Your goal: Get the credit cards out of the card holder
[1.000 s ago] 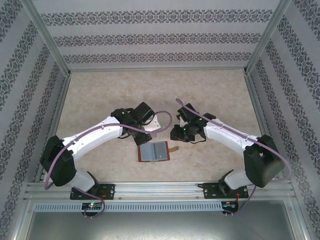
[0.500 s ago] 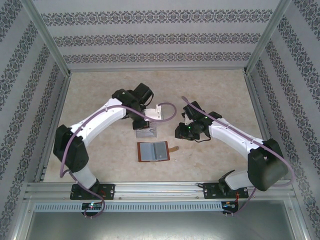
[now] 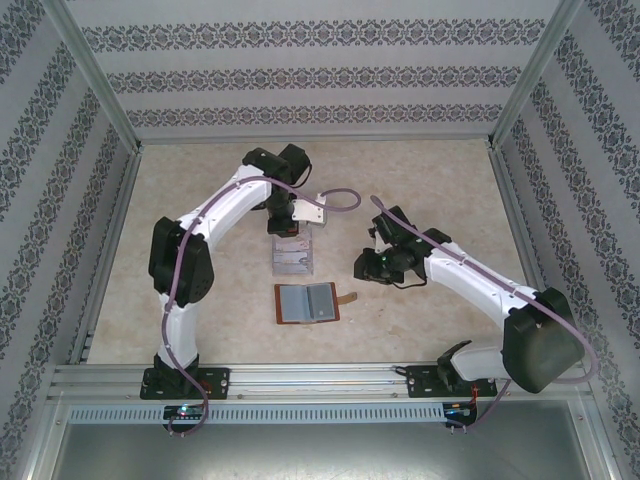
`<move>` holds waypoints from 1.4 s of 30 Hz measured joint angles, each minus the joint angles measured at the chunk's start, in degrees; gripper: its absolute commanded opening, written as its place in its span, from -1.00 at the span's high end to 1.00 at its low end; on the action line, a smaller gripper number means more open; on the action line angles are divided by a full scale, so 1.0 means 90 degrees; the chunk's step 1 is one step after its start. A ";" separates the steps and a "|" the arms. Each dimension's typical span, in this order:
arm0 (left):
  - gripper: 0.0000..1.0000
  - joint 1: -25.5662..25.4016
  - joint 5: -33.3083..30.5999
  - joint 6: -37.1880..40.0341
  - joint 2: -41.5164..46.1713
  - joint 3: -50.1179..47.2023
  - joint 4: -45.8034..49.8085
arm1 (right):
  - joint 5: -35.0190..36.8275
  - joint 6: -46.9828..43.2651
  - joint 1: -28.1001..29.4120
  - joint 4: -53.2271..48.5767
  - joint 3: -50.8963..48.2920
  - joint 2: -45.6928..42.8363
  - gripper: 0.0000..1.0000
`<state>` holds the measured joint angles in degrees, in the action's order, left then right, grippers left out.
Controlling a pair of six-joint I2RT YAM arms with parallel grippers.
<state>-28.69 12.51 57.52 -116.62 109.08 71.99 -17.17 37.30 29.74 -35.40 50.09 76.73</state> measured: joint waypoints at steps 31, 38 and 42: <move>0.37 0.0061 -0.0806 -0.0498 -0.1073 0.1328 0.0797 | 0.0019 0.0136 -0.0168 0.0109 -0.0243 0.0000 0.36; 0.33 0.0058 -0.0726 -0.1870 0.0250 0.0340 -0.0491 | -0.0148 -0.0051 -0.0124 0.0270 0.0202 0.0792 0.24; 0.15 0.0058 -0.0583 -0.3092 0.0947 -0.0537 -0.1545 | -0.0231 -0.0146 0.0036 0.0430 0.0330 0.1307 0.23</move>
<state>-28.16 7.27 29.69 -108.09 104.25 58.08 -19.25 35.99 30.06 -31.53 53.06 88.49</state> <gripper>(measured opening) 0.383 0.384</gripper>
